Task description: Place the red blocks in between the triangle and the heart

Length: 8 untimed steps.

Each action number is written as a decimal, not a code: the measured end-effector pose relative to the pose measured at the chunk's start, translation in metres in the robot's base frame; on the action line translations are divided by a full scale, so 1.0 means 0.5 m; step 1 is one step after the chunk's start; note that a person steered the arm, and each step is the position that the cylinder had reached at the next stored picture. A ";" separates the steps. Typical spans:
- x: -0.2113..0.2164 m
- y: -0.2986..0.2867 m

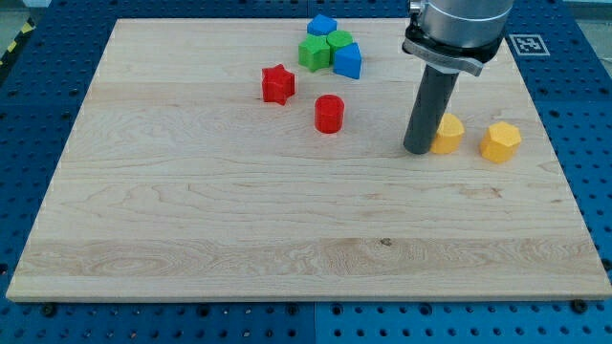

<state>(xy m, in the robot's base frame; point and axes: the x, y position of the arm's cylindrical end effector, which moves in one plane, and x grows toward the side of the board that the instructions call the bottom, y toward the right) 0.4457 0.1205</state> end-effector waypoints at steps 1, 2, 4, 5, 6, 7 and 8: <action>0.000 -0.146; -0.054 -0.220; -0.103 -0.255; -0.104 -0.374; -0.140 -0.442; -0.186 -0.525; -0.242 -0.506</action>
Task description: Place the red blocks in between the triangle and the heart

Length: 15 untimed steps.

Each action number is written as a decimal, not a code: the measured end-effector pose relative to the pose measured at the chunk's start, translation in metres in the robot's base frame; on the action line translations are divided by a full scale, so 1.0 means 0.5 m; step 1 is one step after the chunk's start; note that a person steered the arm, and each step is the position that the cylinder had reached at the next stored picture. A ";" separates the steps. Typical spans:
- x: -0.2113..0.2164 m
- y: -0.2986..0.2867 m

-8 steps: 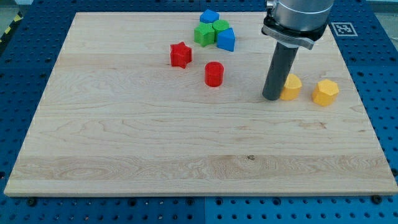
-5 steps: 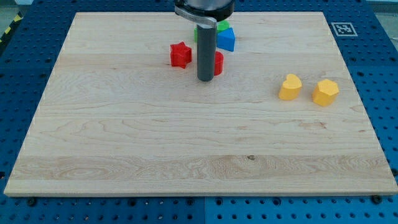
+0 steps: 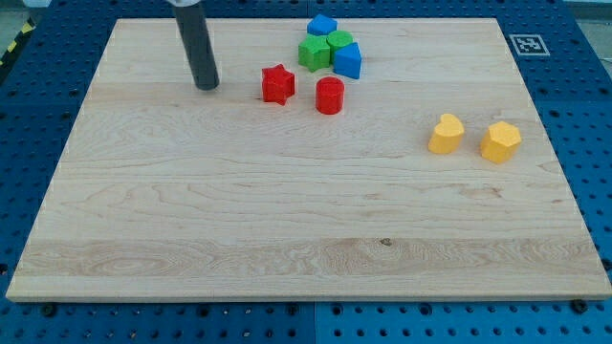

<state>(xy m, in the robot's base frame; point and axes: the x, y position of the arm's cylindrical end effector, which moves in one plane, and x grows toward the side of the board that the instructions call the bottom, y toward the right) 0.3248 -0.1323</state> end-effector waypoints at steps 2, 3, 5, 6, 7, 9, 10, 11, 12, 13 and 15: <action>0.014 0.114; 0.042 0.129; 0.042 0.235; 0.042 0.254; 0.049 0.254; 0.068 0.255; 0.069 0.268; 0.069 0.307; 0.069 0.347; 0.078 0.394; 0.101 0.477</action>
<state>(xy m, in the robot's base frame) 0.3751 0.1062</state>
